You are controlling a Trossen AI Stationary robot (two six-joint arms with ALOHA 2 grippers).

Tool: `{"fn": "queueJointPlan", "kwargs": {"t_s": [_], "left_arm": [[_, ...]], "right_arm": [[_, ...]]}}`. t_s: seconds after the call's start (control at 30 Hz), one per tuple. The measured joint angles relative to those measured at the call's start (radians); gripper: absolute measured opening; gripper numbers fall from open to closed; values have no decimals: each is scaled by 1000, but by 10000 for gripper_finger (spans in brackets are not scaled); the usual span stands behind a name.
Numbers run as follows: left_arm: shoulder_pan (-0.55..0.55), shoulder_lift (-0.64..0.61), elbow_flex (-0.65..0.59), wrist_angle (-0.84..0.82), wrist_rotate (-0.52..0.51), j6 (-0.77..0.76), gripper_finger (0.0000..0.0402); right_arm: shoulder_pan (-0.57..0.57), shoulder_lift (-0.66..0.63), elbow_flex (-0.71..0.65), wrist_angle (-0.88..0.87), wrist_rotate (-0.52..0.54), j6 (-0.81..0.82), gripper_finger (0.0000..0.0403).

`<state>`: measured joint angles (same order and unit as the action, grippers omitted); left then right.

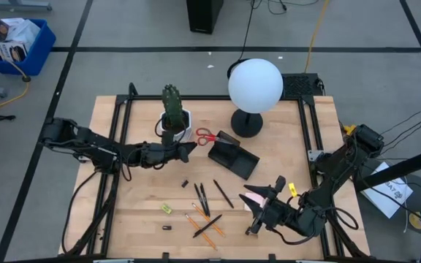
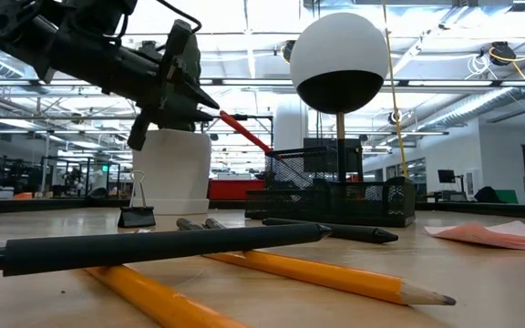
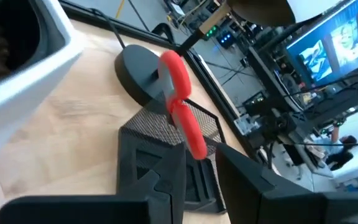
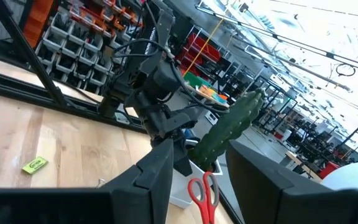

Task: Pick and place office supplies into organizer
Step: Put the red scissors into the black desk organizer

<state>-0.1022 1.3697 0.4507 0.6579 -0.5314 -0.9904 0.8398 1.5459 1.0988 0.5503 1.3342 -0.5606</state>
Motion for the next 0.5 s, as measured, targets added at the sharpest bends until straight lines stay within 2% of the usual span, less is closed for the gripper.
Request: {"fn": "queueJointPlan", "kwargs": {"t_s": [0.2,0.33,0.5], "left_arm": [[-101,0,0,43,-115,-17,93],[-173,23,0,50,-250,-9,93],[-205,114,41,41,-275,-35,93]], "right_arm": [[0,0,0,0,-3,2,144],[0,0,0,0,-4,2,144],[0,0,0,-1,-12,19,144]]}}
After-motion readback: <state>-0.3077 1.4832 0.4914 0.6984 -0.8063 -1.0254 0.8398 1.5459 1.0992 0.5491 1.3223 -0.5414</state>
